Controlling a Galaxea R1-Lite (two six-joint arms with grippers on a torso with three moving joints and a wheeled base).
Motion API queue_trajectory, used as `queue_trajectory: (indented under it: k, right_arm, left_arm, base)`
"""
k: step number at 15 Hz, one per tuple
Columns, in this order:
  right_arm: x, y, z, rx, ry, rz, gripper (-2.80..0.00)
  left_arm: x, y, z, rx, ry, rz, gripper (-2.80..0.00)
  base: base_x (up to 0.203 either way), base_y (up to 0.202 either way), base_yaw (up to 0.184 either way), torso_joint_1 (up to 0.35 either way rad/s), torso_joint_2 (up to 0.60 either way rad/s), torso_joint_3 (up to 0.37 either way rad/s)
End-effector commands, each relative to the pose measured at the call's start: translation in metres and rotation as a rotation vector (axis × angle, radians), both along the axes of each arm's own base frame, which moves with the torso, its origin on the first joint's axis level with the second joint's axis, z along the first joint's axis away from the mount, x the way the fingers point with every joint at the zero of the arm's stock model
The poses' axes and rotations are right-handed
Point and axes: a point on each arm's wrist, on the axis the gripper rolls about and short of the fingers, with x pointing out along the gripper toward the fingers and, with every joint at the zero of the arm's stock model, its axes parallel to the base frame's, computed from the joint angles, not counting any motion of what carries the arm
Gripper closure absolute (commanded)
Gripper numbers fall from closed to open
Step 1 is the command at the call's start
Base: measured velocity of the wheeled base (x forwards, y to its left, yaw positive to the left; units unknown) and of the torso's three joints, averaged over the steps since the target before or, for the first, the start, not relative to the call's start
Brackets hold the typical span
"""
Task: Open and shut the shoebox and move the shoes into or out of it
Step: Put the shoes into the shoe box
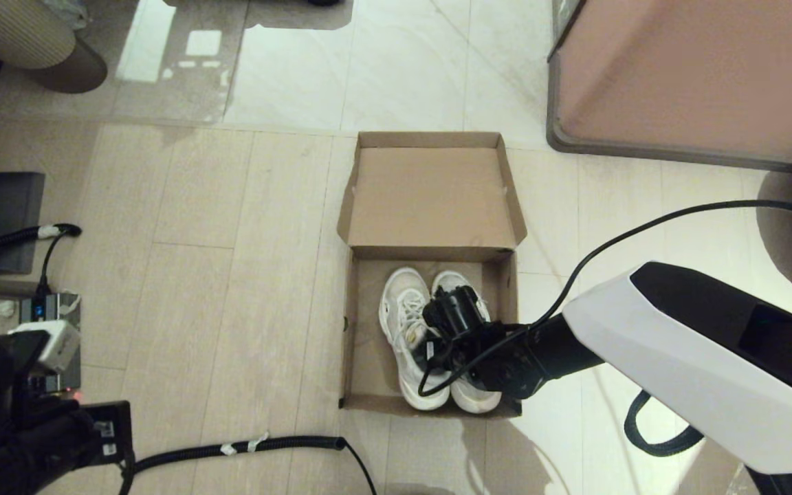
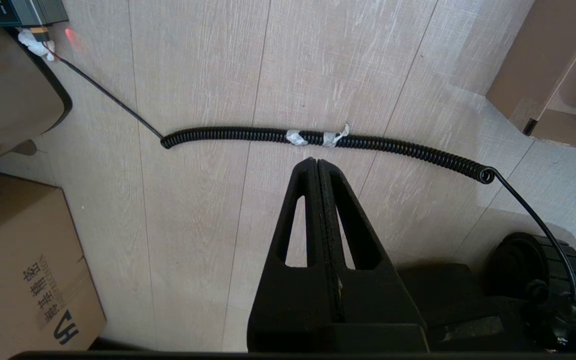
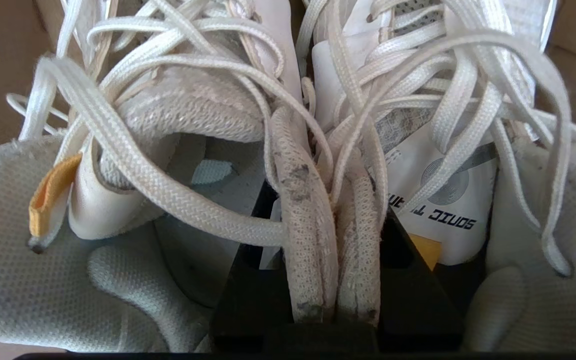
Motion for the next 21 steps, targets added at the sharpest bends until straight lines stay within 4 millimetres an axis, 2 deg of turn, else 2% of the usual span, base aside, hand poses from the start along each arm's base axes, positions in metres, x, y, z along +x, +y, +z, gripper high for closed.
queue_trajectory:
  k: [1, 4, 5, 8, 12, 17, 21]
  right_arm:
    - [0.001, 0.001, -0.01, -0.012, 0.012, -0.004, 0.0]
    - [0.004, 0.002, -0.013, 0.007, -0.014, -0.005, 0.0]
    - [0.007, 0.001, -0.014, 0.009, -0.018, -0.011, -2.8]
    - [0.01, -0.001, -0.015, 0.006, -0.021, -0.025, -2.8]
    - [0.002, -0.007, 0.006, 0.016, -0.041, -0.029, -2.8]
    - [-0.027, -0.027, 0.029, 0.0, -0.03, -0.034, -2.8]
    - [-0.051, -0.043, 0.055, -0.005, -0.062, -0.058, -2.8]
  left_arm:
    - [-0.002, 0.0, 0.001, 0.0, -0.009, 0.002, 0.0]
    - [-0.004, 0.0, 0.002, -0.001, -0.016, 0.002, 0.0]
    - [-0.004, 0.0, 0.002, -0.001, -0.016, 0.002, 0.0]
    - [-0.004, 0.0, 0.002, -0.001, -0.017, 0.002, 0.0]
    - [-0.004, 0.0, 0.007, -0.001, -0.037, 0.002, 0.0]
    - [-0.01, 0.001, 0.01, -0.002, -0.04, 0.0, 0.0]
    - [-0.011, 0.001, 0.015, -0.004, -0.066, 0.0, 0.0]
  base:
    - [0.0, 0.0, 0.0, 0.0, 0.0, 0.0]
    - [0.0, 0.0, 0.0, 0.0, 0.0, 0.0]
    - [0.0, 0.0, 0.0, 0.0, 0.0, 0.0]
    - [0.0, 0.0, 0.0, 0.0, 0.0, 0.0]
    - [0.0, 0.0, 0.0, 0.0, 0.0, 0.0]
    - [0.0, 0.0, 0.0, 0.0, 0.0, 0.0]
    - [0.0, 0.0, 0.0, 0.0, 0.0, 0.0]
